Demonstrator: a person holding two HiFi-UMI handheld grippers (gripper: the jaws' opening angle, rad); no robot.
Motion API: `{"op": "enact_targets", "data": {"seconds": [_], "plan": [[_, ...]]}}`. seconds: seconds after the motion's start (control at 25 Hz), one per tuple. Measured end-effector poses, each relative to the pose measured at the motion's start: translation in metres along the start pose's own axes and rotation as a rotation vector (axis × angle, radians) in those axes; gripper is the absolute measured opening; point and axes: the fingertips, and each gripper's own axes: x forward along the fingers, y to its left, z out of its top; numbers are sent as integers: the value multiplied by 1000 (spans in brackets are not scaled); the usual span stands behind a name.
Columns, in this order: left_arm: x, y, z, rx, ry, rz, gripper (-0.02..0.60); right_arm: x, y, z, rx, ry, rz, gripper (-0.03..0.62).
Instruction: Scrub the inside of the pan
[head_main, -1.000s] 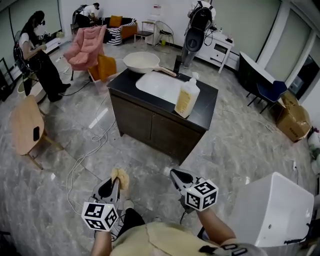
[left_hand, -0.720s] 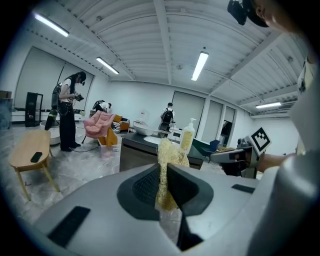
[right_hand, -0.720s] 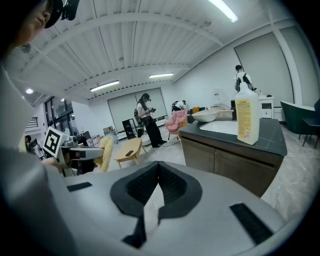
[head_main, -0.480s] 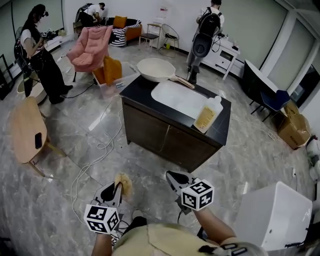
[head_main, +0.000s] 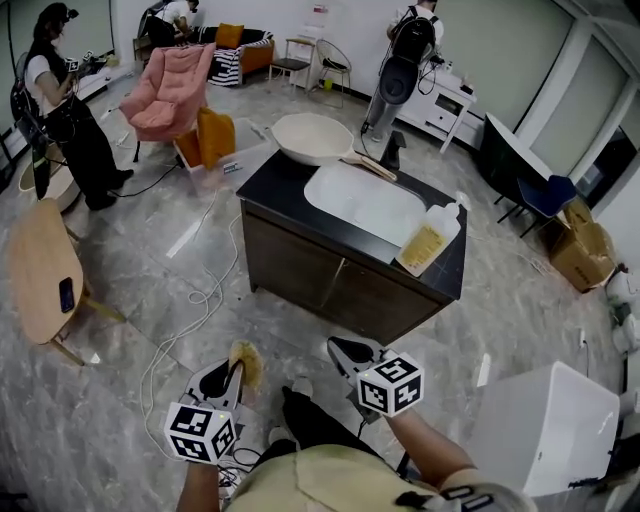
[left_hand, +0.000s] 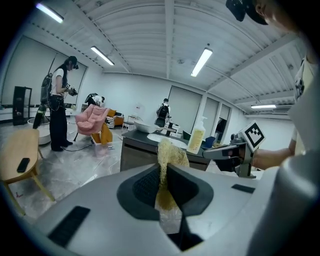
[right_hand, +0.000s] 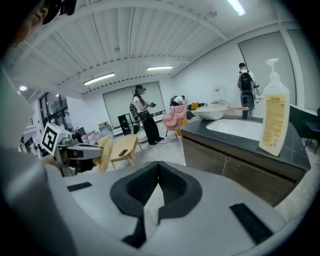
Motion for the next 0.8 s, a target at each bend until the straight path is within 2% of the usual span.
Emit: {"op": "enact_targets", "data": {"seconds": [0.24, 0.44, 0.6, 0.8], "plan": [[77, 17, 31, 51, 15, -29, 40, 51, -62, 43, 19, -38, -22, 15], [160, 35, 75, 48, 3, -56, 40, 97, -120, 82, 28, -48, -12, 15], [215, 48, 105, 62, 3, -67, 40, 127, -150, 108, 10, -34, 20, 15], [268, 59, 123, 78, 22, -60, 40, 151, -184, 133, 20, -43, 34, 15]]}}
